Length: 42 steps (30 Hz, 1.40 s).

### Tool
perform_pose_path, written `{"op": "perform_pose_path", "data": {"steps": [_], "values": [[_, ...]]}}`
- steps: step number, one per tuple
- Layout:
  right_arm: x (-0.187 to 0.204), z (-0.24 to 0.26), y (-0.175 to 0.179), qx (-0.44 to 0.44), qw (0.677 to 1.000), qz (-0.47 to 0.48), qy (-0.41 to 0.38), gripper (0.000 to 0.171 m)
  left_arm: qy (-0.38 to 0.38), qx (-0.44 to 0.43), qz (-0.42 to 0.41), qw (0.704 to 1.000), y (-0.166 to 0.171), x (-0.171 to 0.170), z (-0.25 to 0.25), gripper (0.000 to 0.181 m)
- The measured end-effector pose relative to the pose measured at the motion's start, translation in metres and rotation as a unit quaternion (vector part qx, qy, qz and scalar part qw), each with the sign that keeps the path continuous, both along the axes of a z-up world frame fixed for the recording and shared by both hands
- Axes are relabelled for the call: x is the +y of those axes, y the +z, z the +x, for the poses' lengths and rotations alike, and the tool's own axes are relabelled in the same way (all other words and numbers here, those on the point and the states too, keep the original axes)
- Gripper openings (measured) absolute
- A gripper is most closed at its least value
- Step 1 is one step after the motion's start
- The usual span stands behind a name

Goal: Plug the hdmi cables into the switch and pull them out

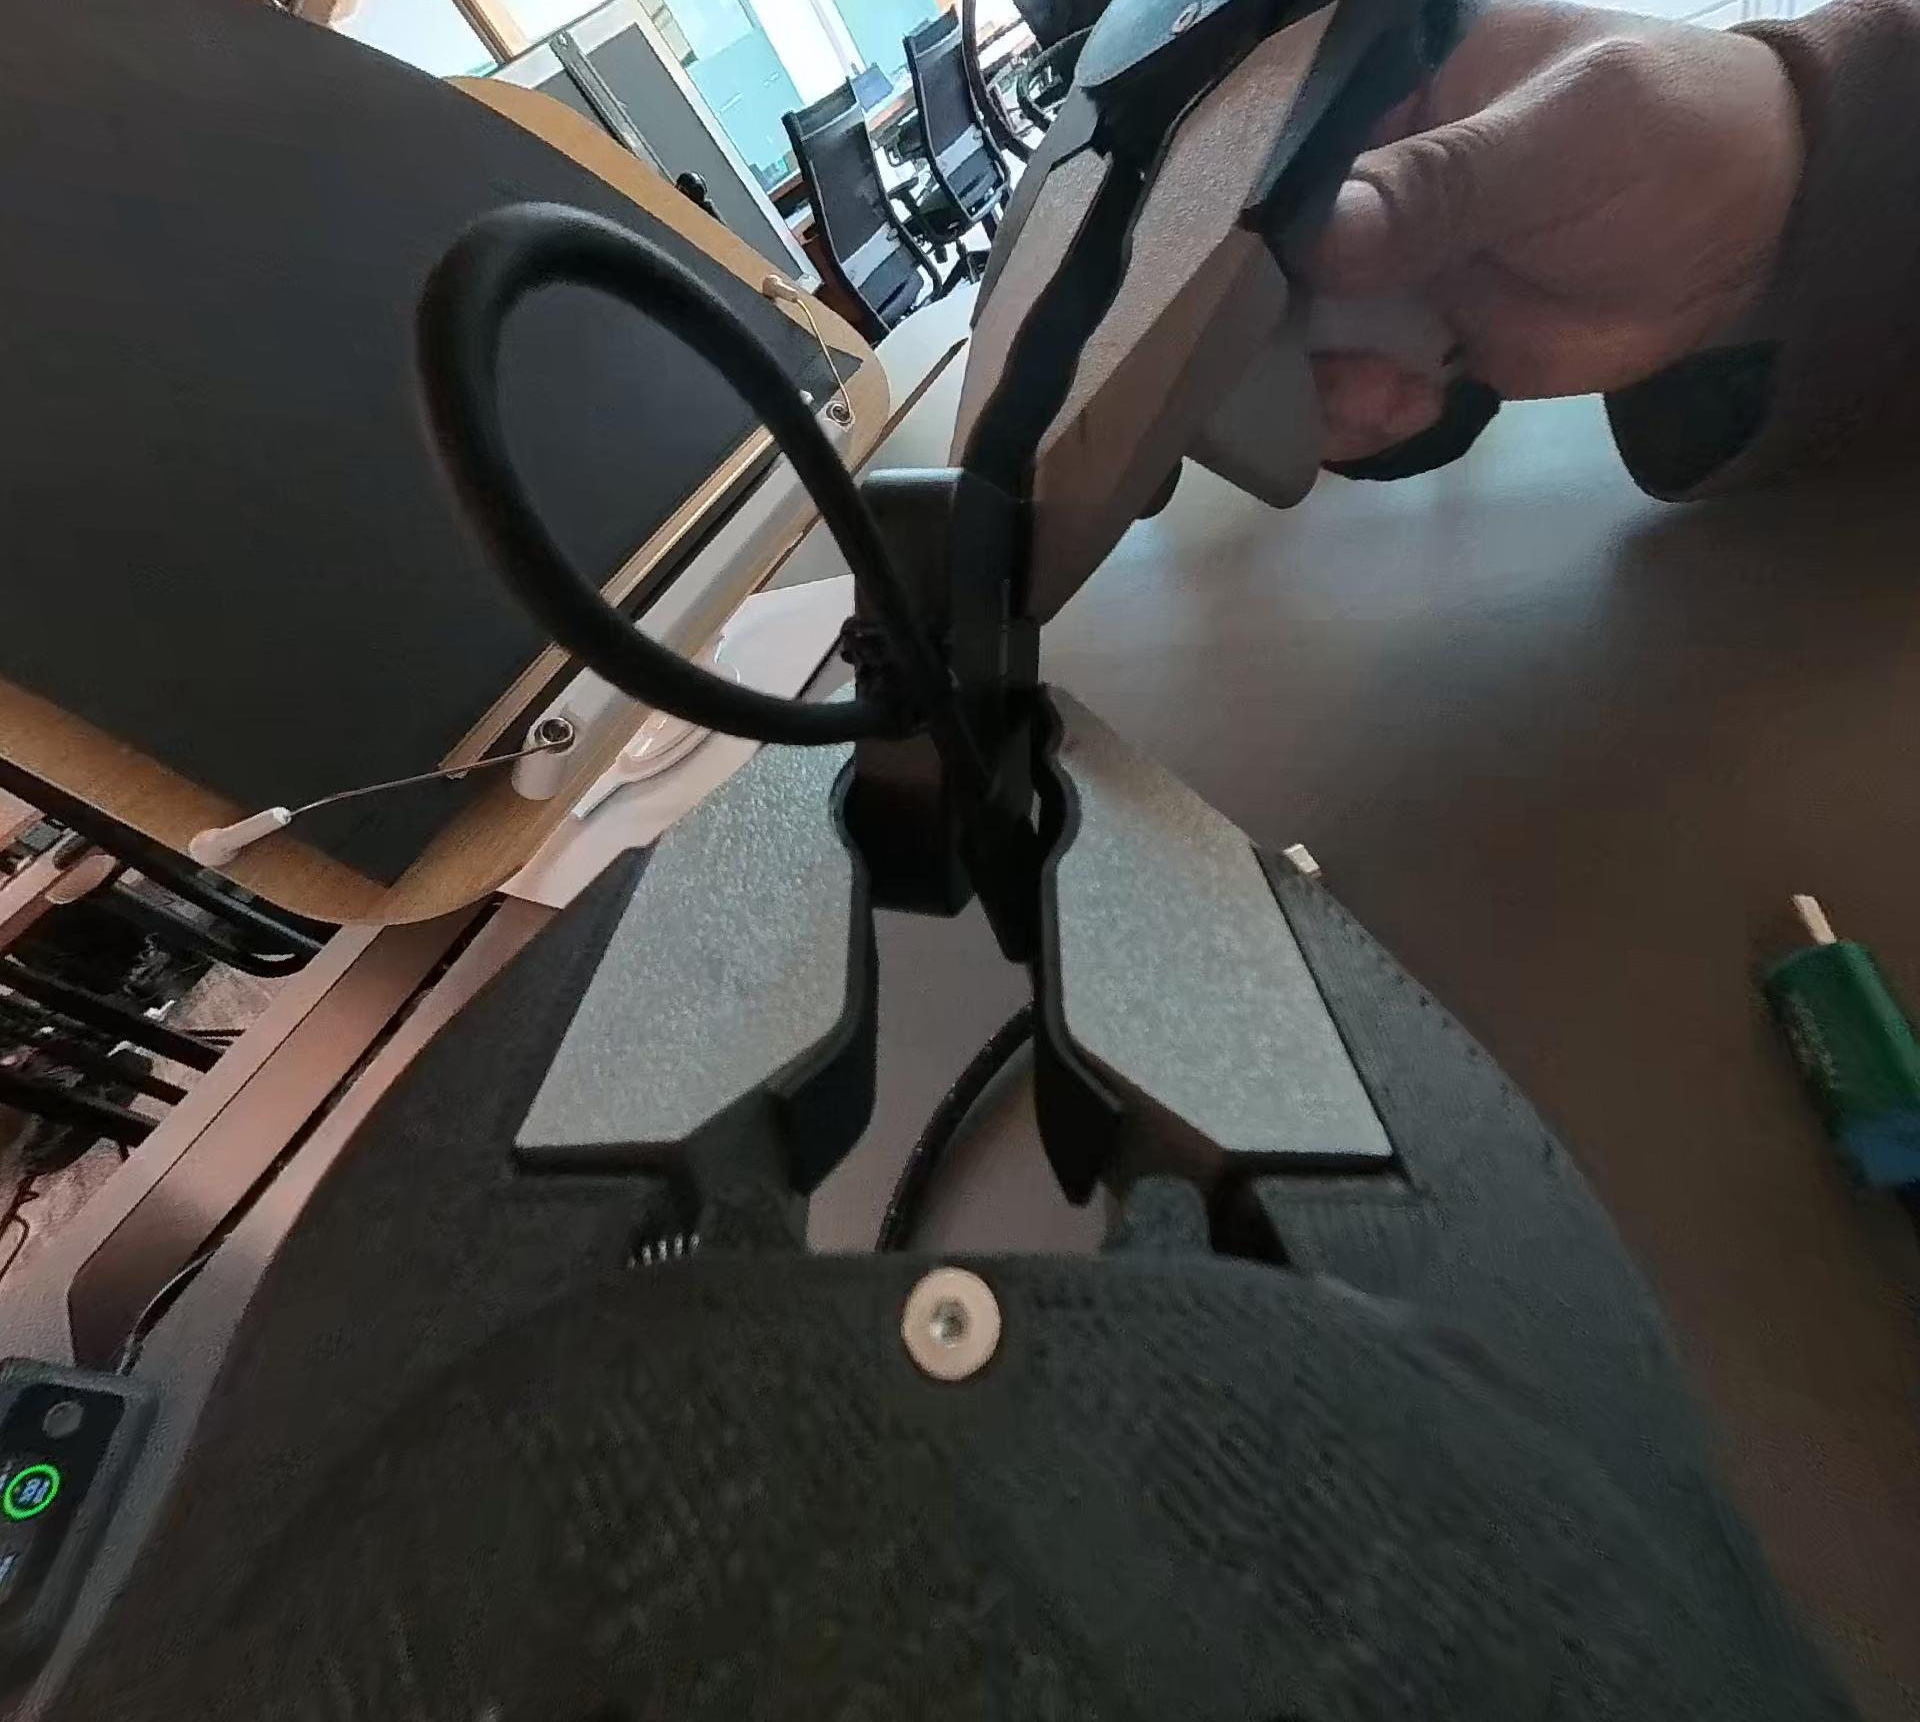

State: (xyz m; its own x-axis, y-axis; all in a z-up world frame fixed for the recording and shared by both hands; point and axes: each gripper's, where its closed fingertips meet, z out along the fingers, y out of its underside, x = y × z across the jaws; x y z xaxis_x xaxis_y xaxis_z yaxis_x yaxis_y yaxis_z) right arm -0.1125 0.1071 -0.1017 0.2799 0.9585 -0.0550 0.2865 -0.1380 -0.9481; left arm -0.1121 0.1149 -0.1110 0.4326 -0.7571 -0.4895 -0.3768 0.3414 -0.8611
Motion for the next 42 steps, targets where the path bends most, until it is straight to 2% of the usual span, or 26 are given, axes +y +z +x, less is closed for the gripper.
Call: {"op": "perform_pose_path", "data": {"steps": [6, 12, 18, 23, 29, 33, 36, 40, 42], "values": [[-0.002, 0.001, 0.001, -0.004, 1.000, 0.015, 0.007, 0.018, -0.009, 0.001, 0.005, 1.000, 0.001, -0.004, 0.001, 0.026], [-0.003, 0.002, 0.001, -0.021, 0.999, 0.046, 0.005, 0.019, -0.050, 0.003, -0.035, 0.998, -0.002, -0.013, 0.002, 0.027], [-0.003, 0.001, 0.000, -0.038, 0.996, 0.077, -0.005, 0.018, -0.033, 0.023, -0.014, 0.999, -0.002, -0.009, -0.002, 0.023], [0.002, 0.002, -0.011, -0.088, 0.988, 0.120, -0.031, 0.017, -0.002, 0.054, -0.018, 0.998, -0.017, 0.003, -0.004, 0.022], [0.010, 0.005, -0.021, -0.138, 0.978, 0.147, -0.060, 0.017, -0.001, 0.043, -0.002, 0.999, -0.014, 0.003, -0.004, 0.024], [0.012, 0.004, -0.020, -0.129, 0.979, 0.143, -0.071, 0.016, 0.013, 0.061, 0.010, 0.998, -0.015, 0.006, -0.006, 0.023], [0.015, 0.004, -0.025, -0.141, 0.976, 0.145, -0.079, 0.016, 0.021, 0.084, -0.020, 0.996, -0.023, 0.012, -0.008, 0.023], [0.014, 0.002, -0.020, -0.105, 0.983, 0.132, -0.074, 0.015, 0.005, 0.055, -0.031, 0.998, -0.017, 0.010, -0.008, 0.022], [0.010, 0.000, -0.016, -0.070, 0.991, 0.100, -0.057, 0.022, -0.015, 0.031, -0.023, 0.999, -0.007, 0.004, -0.006, 0.022]]}}
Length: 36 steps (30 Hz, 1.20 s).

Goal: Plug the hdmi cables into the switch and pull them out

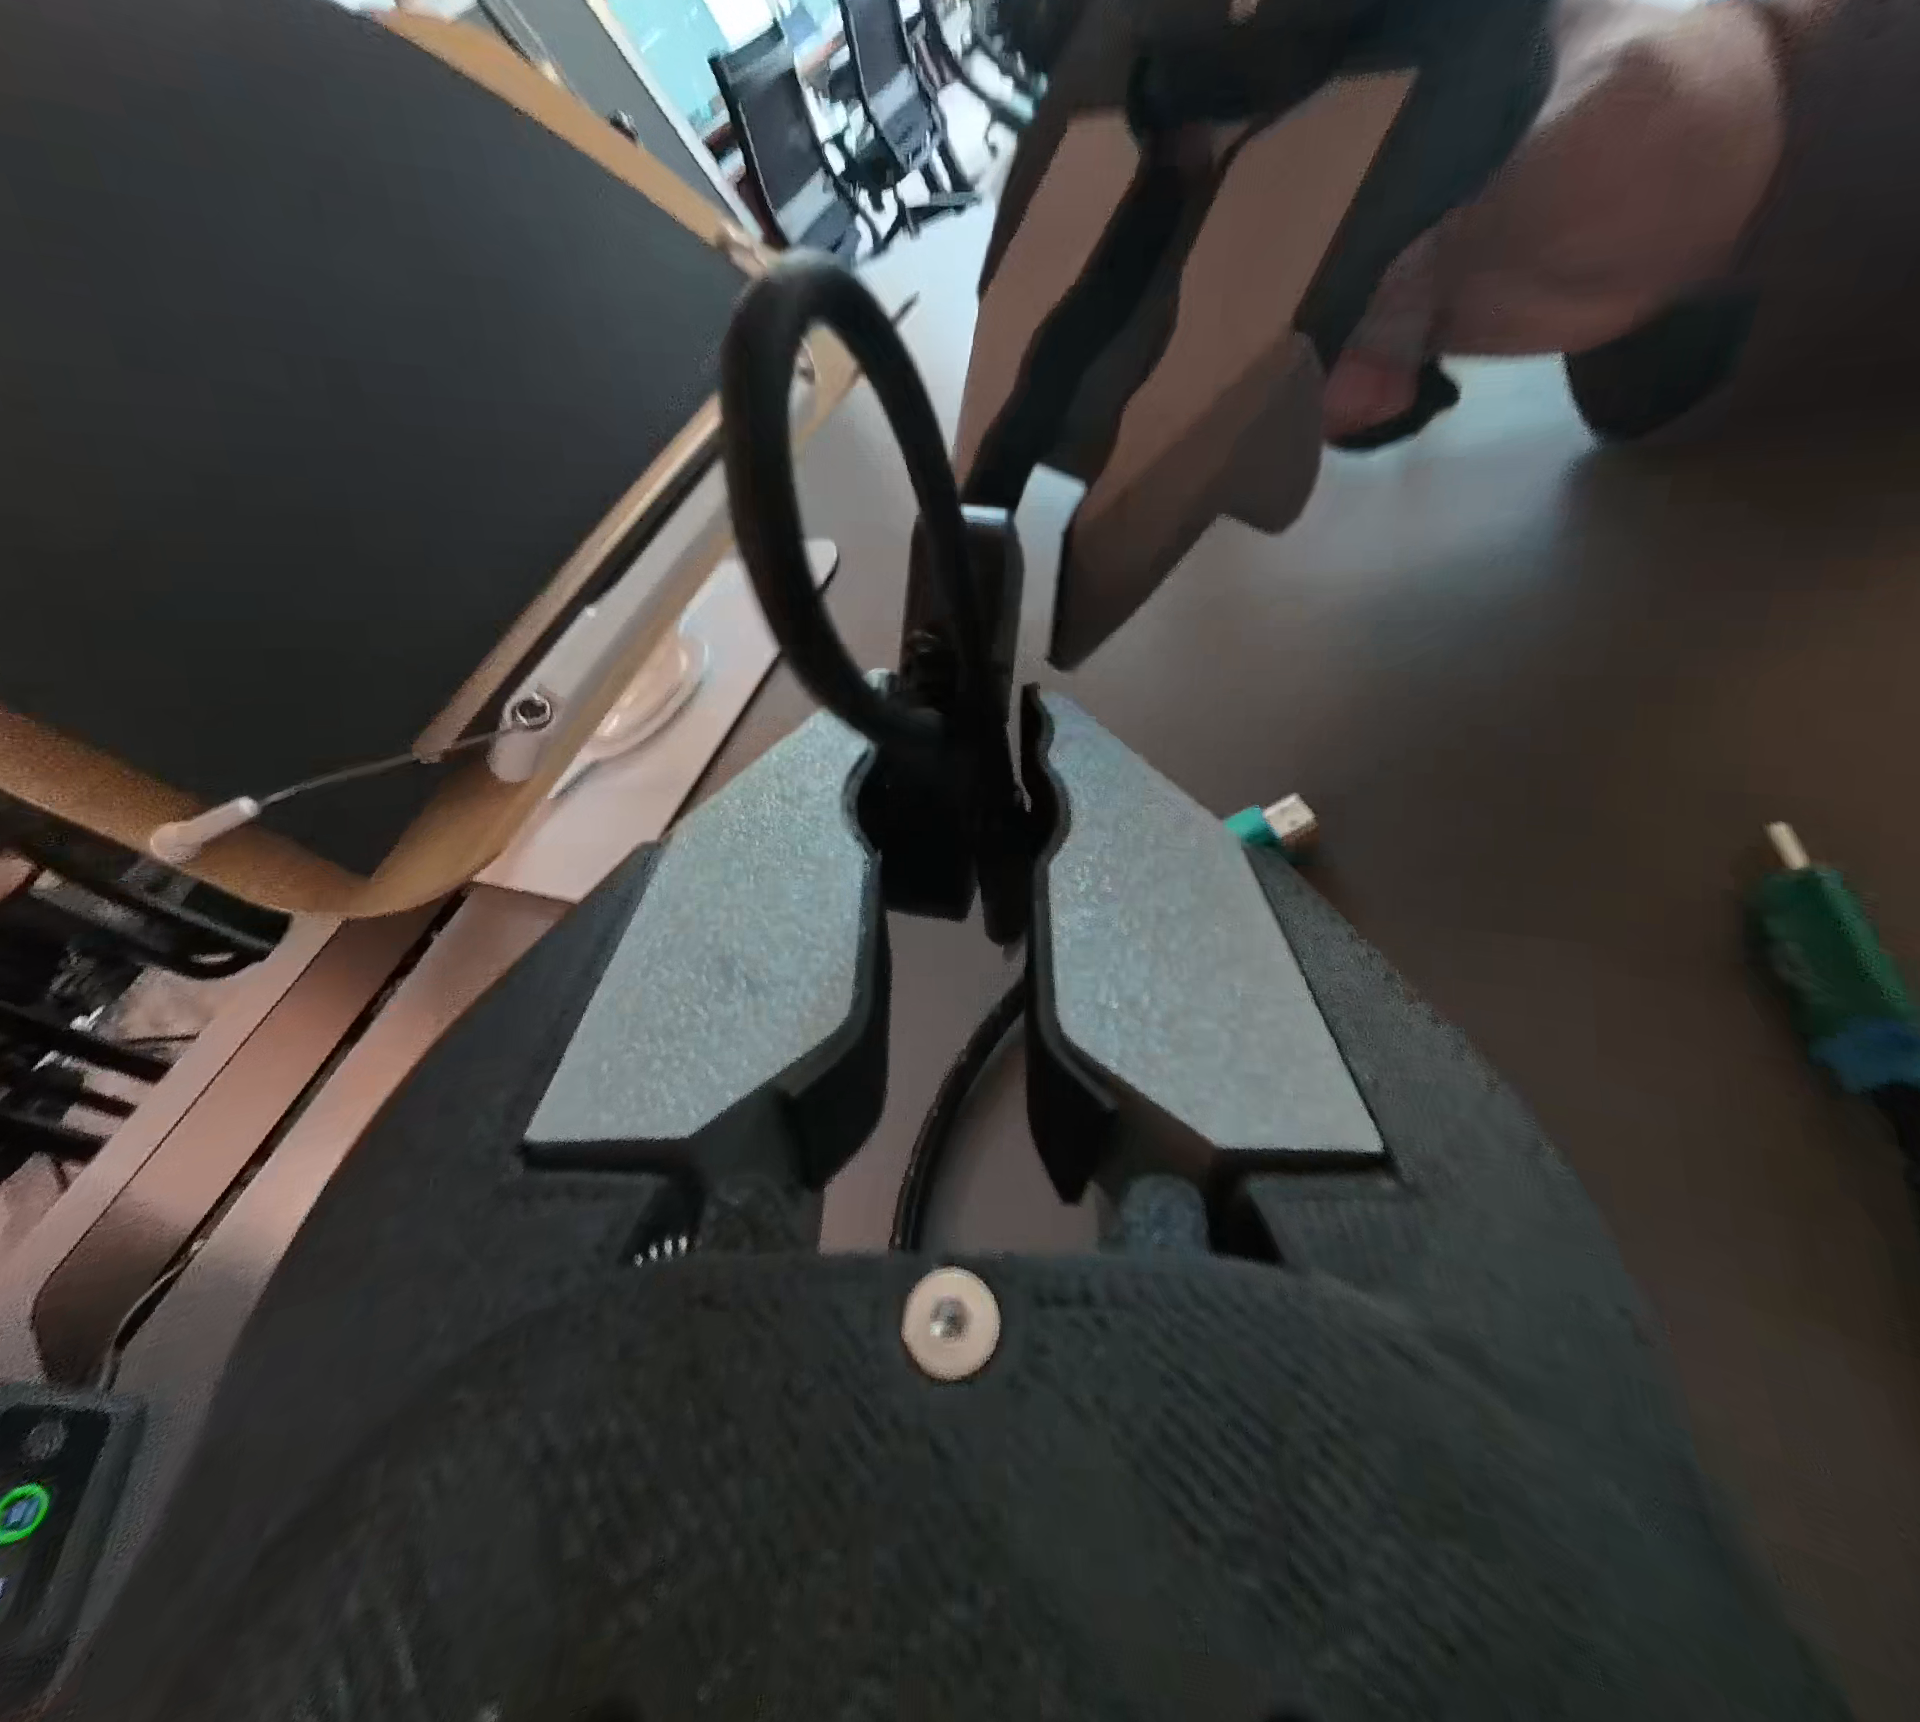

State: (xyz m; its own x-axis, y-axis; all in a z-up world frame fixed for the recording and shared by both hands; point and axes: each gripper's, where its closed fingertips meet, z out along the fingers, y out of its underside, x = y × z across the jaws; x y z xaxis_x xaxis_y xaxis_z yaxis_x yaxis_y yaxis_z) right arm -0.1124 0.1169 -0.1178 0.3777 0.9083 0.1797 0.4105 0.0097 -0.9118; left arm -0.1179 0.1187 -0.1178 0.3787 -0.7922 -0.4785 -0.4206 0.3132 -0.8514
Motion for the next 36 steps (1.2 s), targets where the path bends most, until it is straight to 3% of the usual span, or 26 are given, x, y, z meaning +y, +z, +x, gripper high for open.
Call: {"op": "perform_pose_path", "data": {"steps": [2, 9, 19, 27, 31, 33, 36], "values": [[-0.007, -0.004, 0.007, 0.038, 0.998, -0.032, 0.029, 0.034, -0.017, -0.027, -0.001, 0.999, 0.011, -0.006, 0.001, 0.021], [-0.022, -0.003, 0.037, 0.121, 0.989, -0.030, 0.077, 0.021, -0.046, -0.045, -0.035, 0.997, 0.010, -0.012, 0.004, 0.022], [-0.020, -0.009, 0.011, 0.065, 0.993, -0.059, 0.073, 0.049, -0.055, -0.076, -0.008, 0.996, 0.027, -0.021, 0.005, 0.020], [-0.005, -0.006, -0.003, -0.014, 0.999, 0.033, 0.018, 0.027, -0.059, -0.058, -0.009, 0.997, 0.020, -0.022, 0.005, 0.020], [-0.014, -0.008, -0.002, -0.006, 0.999, 0.022, 0.047, 0.026, -0.087, -0.080, -0.005, 0.993, 0.031, -0.031, 0.006, 0.020], [-0.019, -0.010, 0.003, 0.006, 0.998, 0.017, 0.060, 0.035, -0.089, -0.086, 0.003, 0.992, 0.032, -0.031, 0.005, 0.020], [-0.019, -0.008, 0.009, 0.019, 0.998, 0.021, 0.062, 0.031, -0.098, -0.098, -0.008, 0.990, 0.034, -0.033, 0.005, 0.020]]}}
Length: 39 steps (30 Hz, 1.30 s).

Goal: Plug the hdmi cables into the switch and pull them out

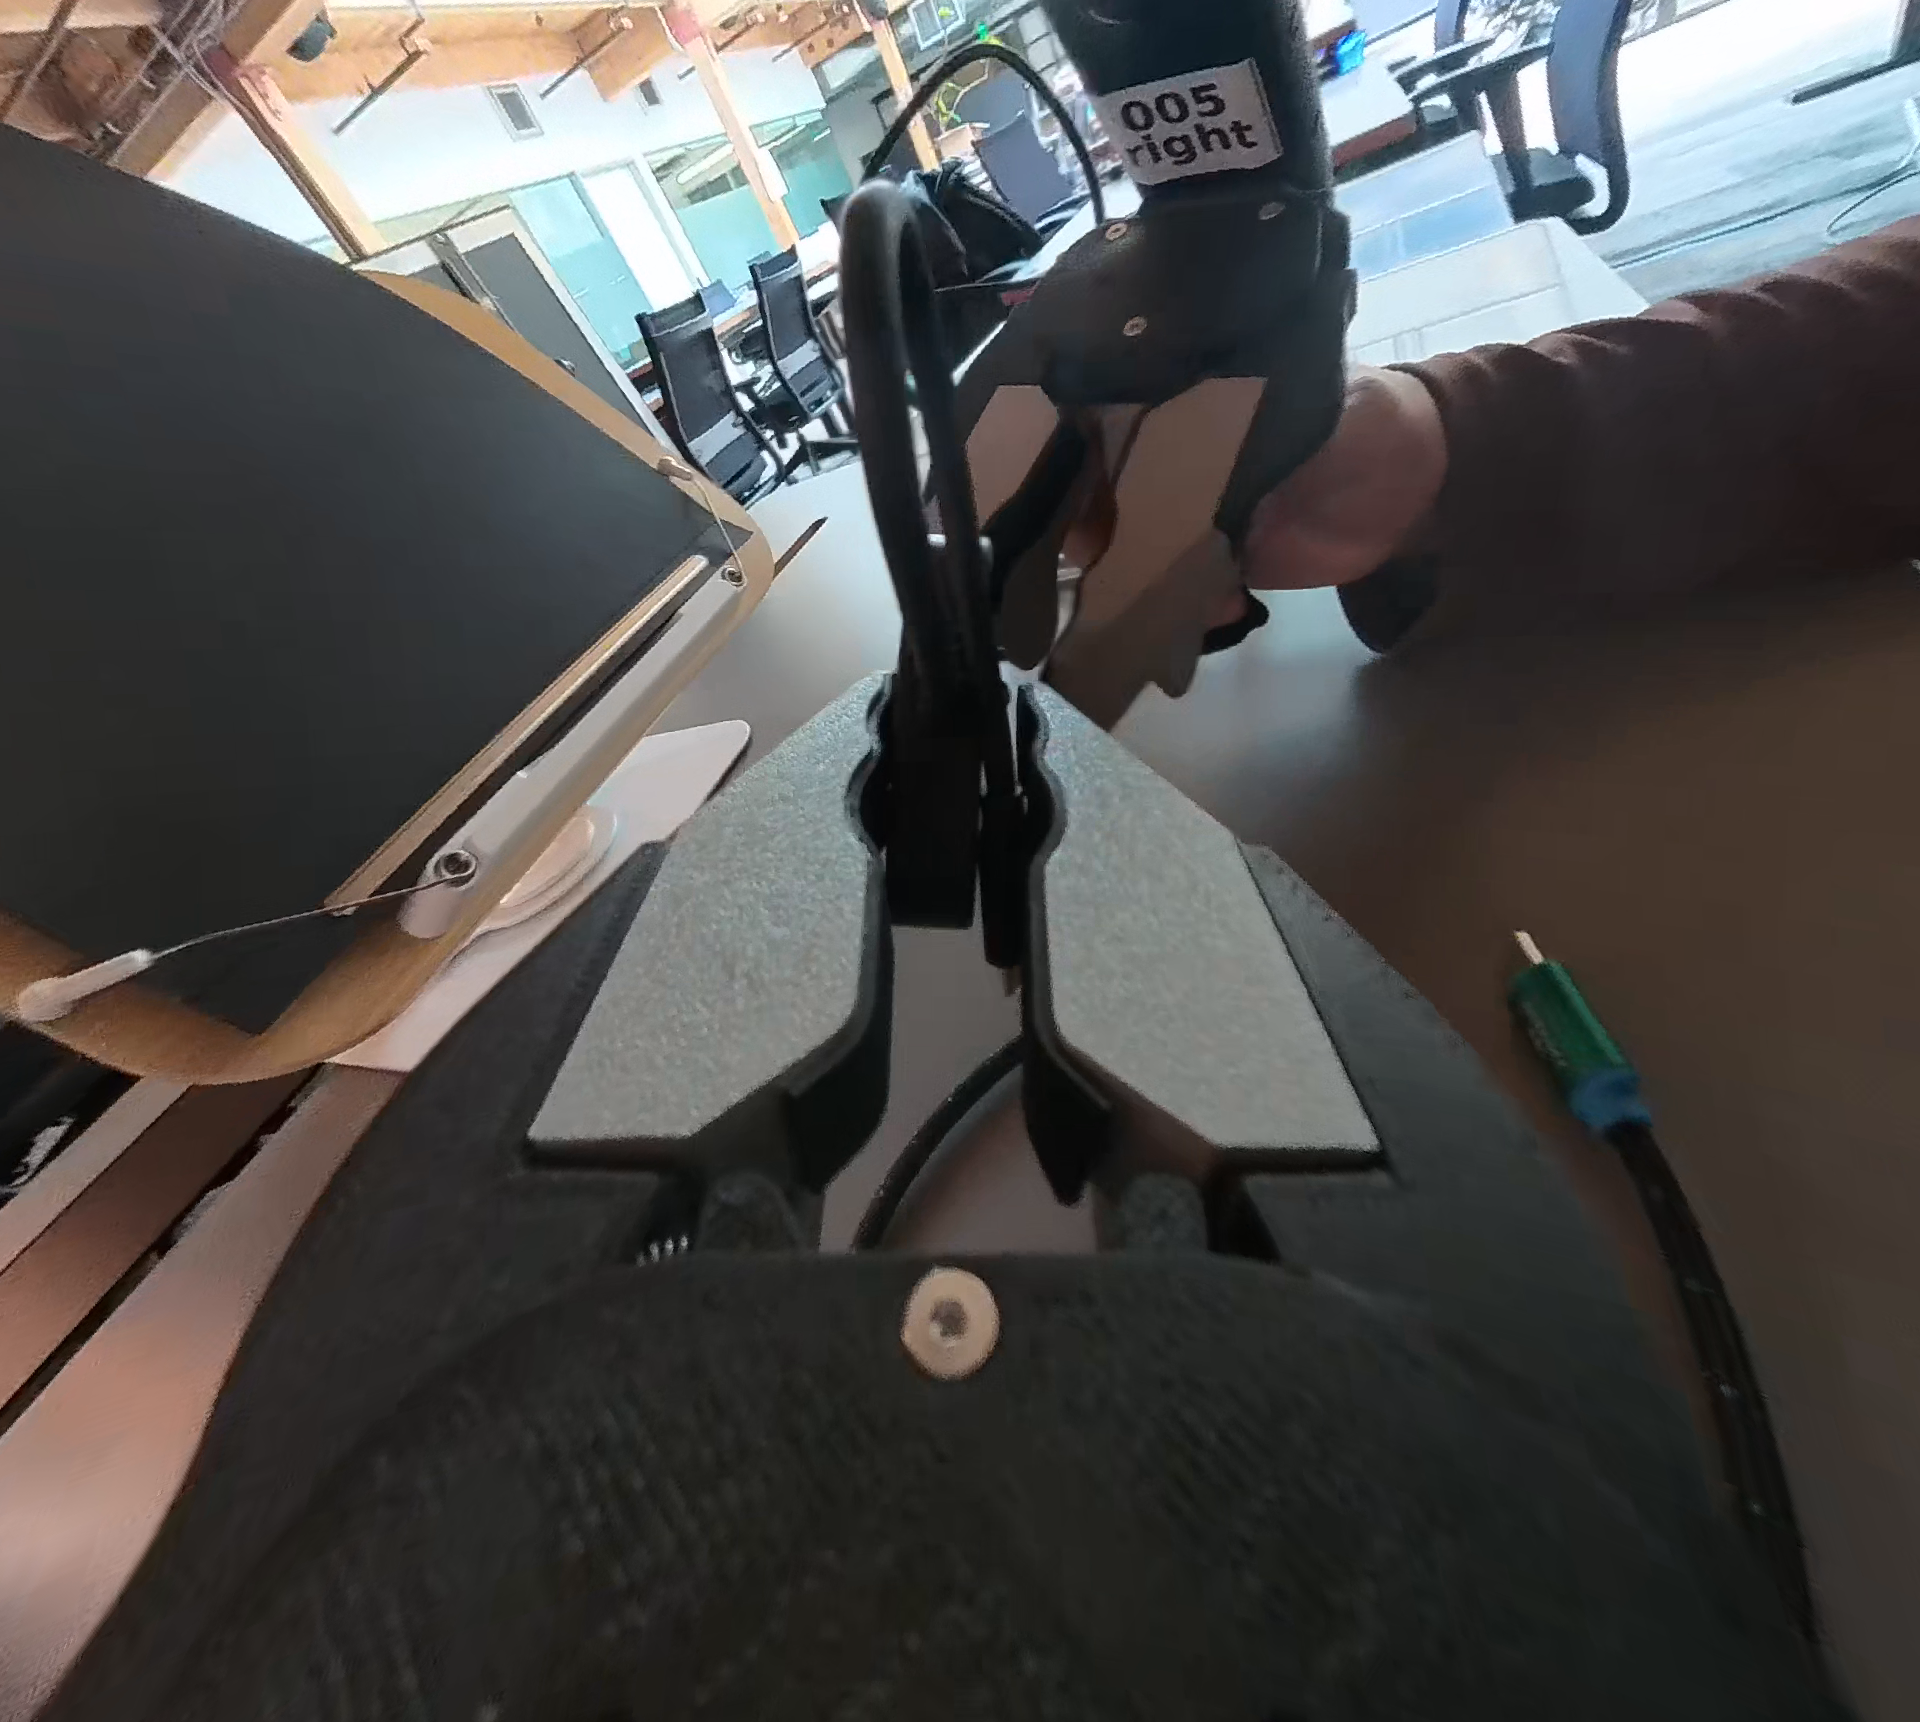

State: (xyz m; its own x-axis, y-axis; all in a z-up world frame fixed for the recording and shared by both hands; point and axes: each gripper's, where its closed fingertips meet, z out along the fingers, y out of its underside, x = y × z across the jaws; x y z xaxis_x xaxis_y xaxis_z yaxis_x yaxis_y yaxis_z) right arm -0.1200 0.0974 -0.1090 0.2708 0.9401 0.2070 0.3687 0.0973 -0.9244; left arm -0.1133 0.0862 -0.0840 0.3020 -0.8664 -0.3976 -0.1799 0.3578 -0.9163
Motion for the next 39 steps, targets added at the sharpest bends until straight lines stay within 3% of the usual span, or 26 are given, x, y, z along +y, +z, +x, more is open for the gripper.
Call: {"op": "perform_pose_path", "data": {"steps": [3, 8, 13, 18, 23, 39], "values": [[0.005, 0.003, 0.008, 0.020, 1.000, 0.005, -0.014, 0.035, -0.021, 0.005, -0.012, 1.000, -0.004, -0.006, 0.003, 0.020], [-0.007, 0.000, 0.000, -0.017, 1.000, 0.020, 0.014, 0.019, -0.029, 0.023, -0.006, 0.999, -0.010, -0.010, 0.007, 0.020], [0.002, 0.006, -0.006, -0.065, 0.996, 0.059, -0.021, 0.017, 0.024, 0.055, -0.009, 0.998, -0.025, 0.006, 0.004, 0.023], [0.009, 0.009, -0.015, -0.108, 0.988, 0.099, -0.042, 0.017, 0.073, 0.127, 0.047, 0.988, -0.042, 0.019, -0.001, 0.023], [0.012, 0.010, -0.019, -0.139, 0.979, 0.136, -0.057, 0.017, 0.075, 0.156, 0.058, 0.983, -0.048, 0.020, -0.005, 0.021], [0.014, 0.012, -0.031, -0.179, 0.971, 0.144, -0.067, 0.014, 0.068, 0.150, 0.050, 0.985, -0.046, 0.018, -0.004, 0.016]]}}
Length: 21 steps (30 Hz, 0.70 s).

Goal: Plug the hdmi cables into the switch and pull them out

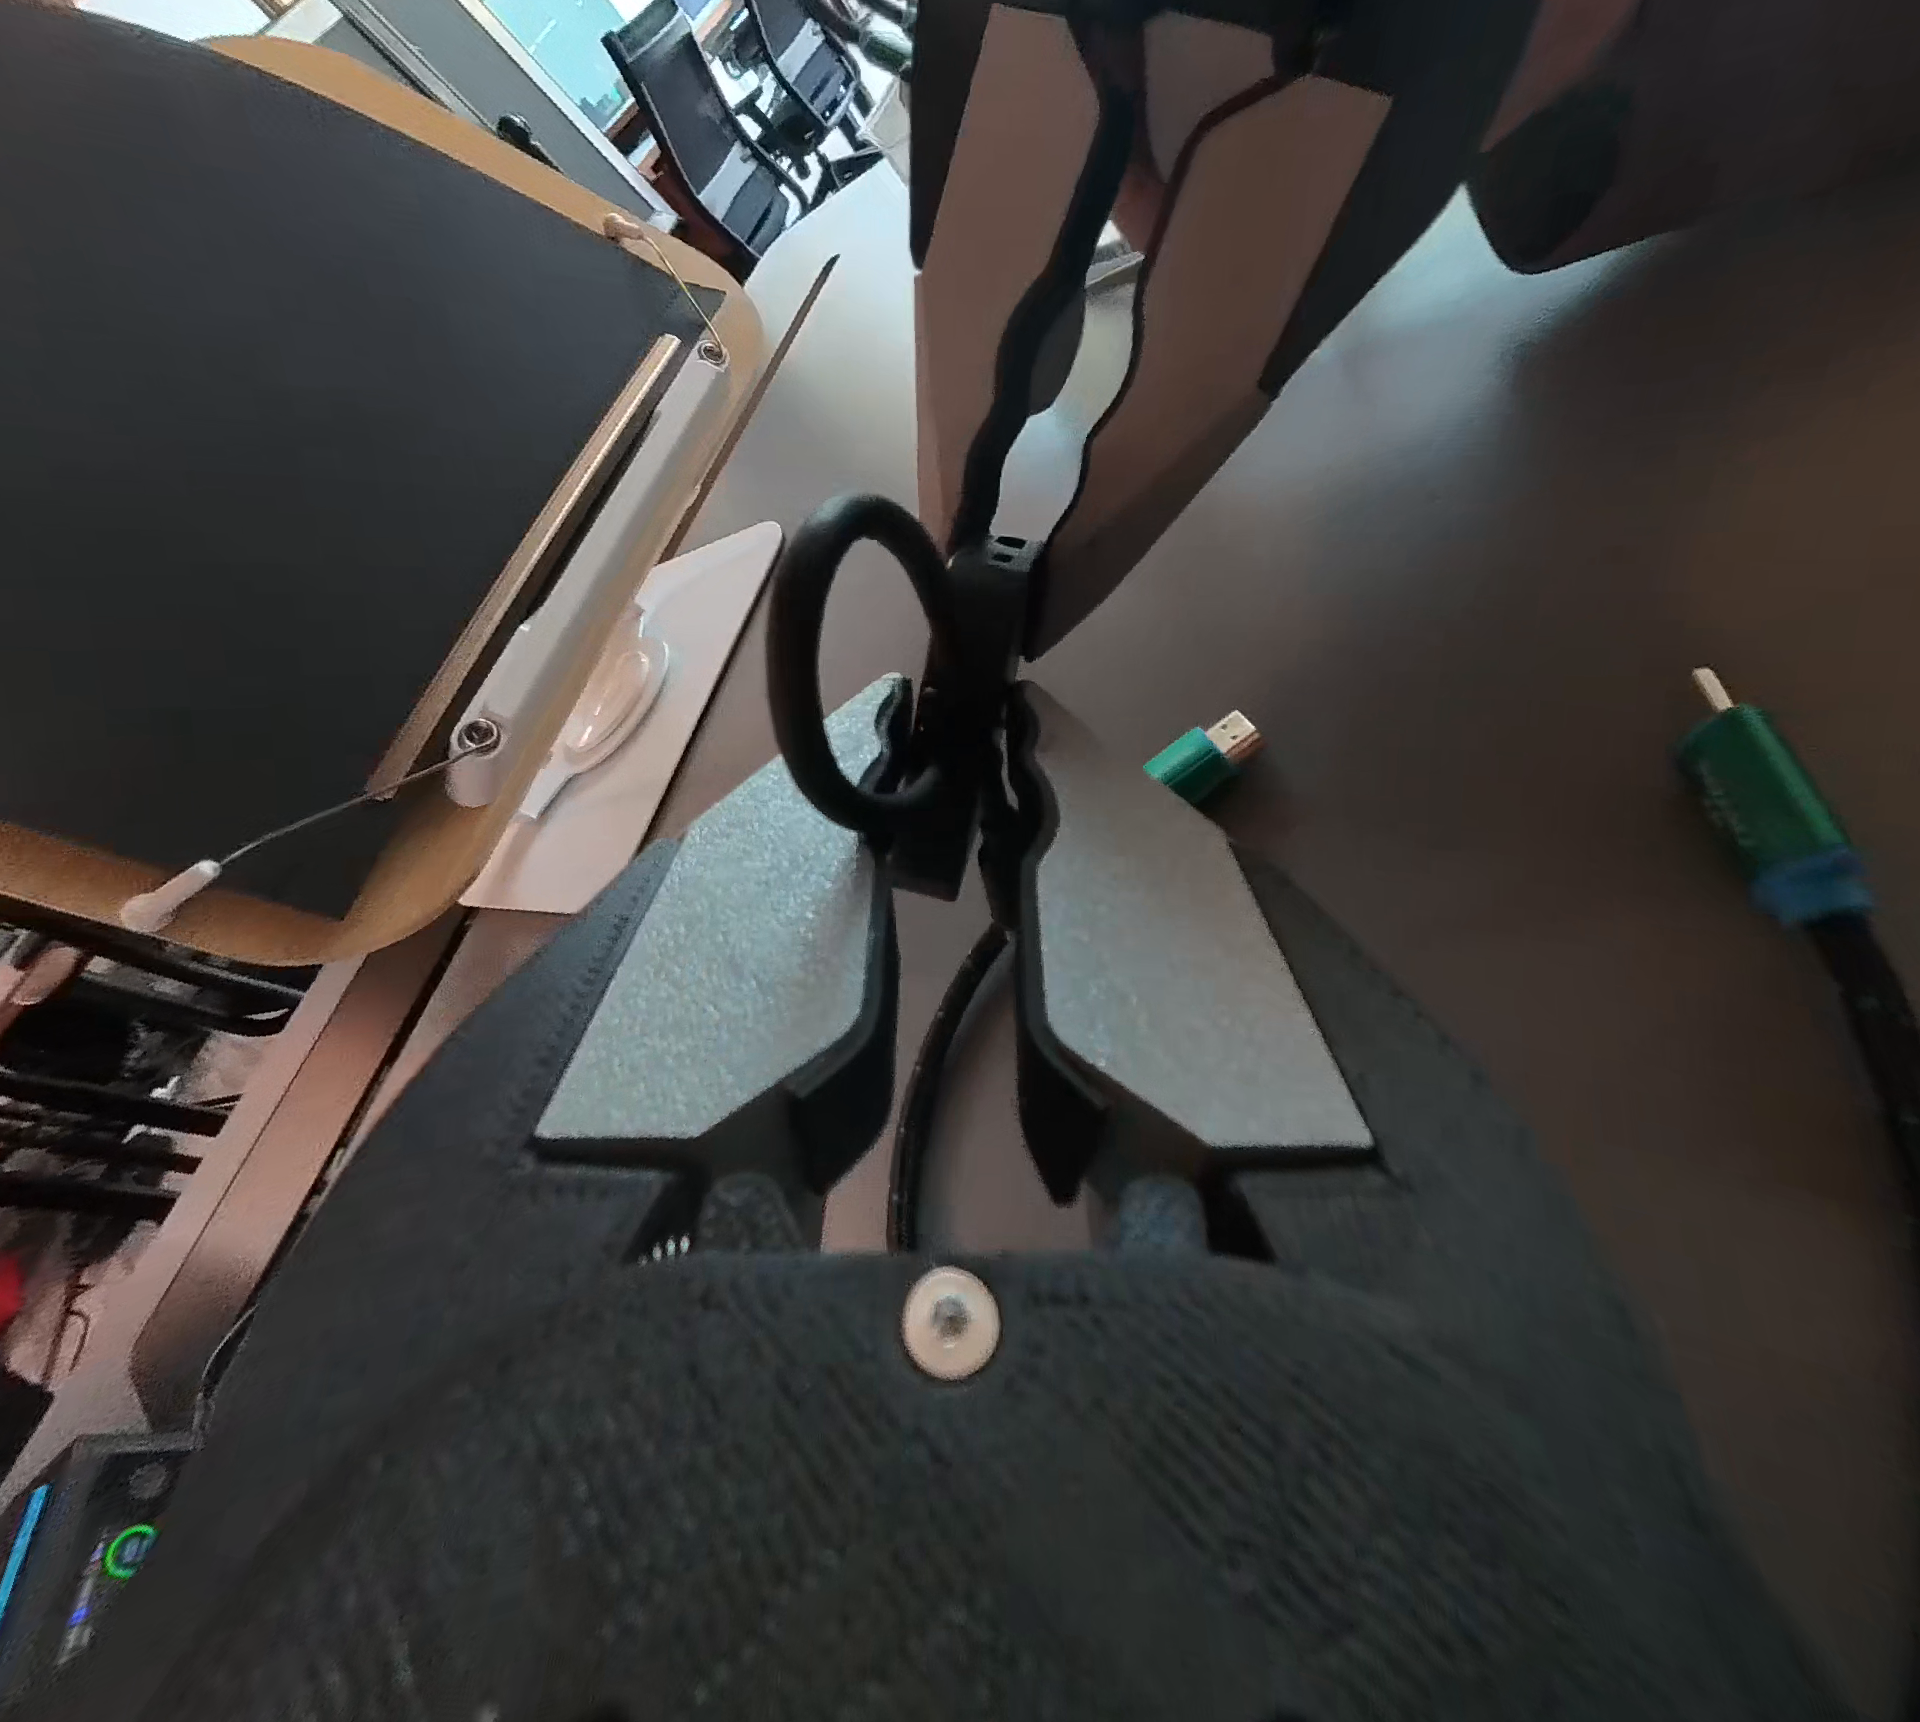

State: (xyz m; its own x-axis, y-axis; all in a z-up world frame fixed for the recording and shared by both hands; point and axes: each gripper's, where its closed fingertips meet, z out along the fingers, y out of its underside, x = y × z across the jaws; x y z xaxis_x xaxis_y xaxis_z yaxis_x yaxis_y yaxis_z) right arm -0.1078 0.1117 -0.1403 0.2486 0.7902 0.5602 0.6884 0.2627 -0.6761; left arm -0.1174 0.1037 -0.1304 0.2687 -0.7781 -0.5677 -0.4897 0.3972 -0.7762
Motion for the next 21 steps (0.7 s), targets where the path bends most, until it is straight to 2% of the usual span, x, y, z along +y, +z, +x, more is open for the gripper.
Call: {"op": "perform_pose_path", "data": {"steps": [5, 8, 11, 13, 18, 21], "values": [[0.003, -0.001, -0.005, -0.003, 1.000, -0.004, -0.006, 0.016, 0.012, 0.034, 0.053, 0.998, -0.004, 0.002, -0.001, 0.015], [0.009, -0.001, -0.004, 0.034, 0.998, -0.043, -0.023, 0.021, 0.029, 0.050, 0.057, 0.997, -0.002, 0.008, -0.004, 0.015], [0.017, 0.008, -0.005, 0.063, 0.991, -0.106, -0.052, 0.032, 0.082, 0.036, 0.088, 0.992, 0.008, 0.026, -0.016, 0.014], [0.014, 0.007, -0.001, 0.091, 0.985, -0.144, -0.039, 0.042, 0.131, 0.029, 0.099, 0.986, 0.013, 0.041, -0.029, 0.014], [-0.027, -0.011, 0.012, 0.133, 0.973, -0.182, 0.056, 0.043, 0.175, 0.028, 0.099, 0.979, 0.012, 0.057, -0.042, 0.014], [-0.076, -0.031, 0.013, 0.143, 0.949, -0.260, 0.111, 0.050, 0.204, 0.034, 0.102, 0.973, 0.014, 0.063, -0.049, 0.014]]}}
